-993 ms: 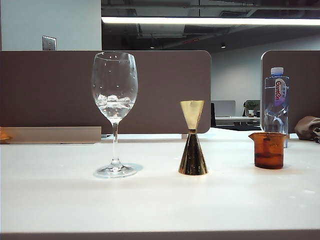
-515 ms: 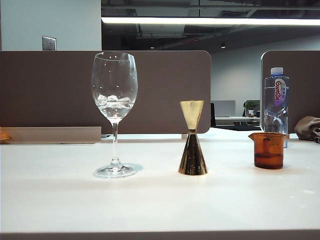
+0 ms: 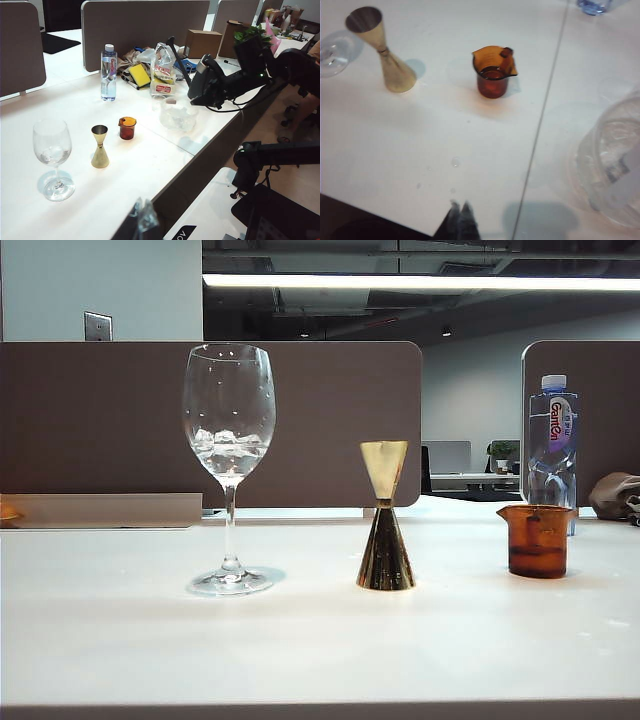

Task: Pick up the small amber measuring cup and pour the water in it into the jigger, then pick up the jigger and pour the water in it into the wine glass.

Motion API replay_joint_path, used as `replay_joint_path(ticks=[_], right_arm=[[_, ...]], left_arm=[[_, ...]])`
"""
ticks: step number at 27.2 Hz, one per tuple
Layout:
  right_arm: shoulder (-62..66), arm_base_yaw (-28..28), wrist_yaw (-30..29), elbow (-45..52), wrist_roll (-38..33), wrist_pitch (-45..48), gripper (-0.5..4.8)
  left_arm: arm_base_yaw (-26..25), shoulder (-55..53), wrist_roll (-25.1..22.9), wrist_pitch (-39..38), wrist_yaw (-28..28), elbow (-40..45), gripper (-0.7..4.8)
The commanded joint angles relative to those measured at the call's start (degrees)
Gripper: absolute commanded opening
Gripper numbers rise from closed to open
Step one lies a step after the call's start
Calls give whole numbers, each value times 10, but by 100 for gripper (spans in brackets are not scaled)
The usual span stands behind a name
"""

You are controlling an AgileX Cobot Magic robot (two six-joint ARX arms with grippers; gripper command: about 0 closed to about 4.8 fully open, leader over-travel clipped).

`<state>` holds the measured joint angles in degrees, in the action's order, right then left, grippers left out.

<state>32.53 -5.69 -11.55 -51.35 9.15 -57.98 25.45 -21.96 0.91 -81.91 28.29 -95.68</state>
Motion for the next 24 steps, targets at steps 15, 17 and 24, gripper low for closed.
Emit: replay_joint_path(ticks=[15,17,24], right_arm=[[93,-27,-32,12,-31,83,1],[94,-27,-37,21,-36,112,12],[97,-27,-41,129,-154,308,59]], left_arm=[[0,0,-1,-3,0,-2,-2],[0,0,-1,-3,0,-2,-2],[0,0,-1,-3,0,-2,-2]])
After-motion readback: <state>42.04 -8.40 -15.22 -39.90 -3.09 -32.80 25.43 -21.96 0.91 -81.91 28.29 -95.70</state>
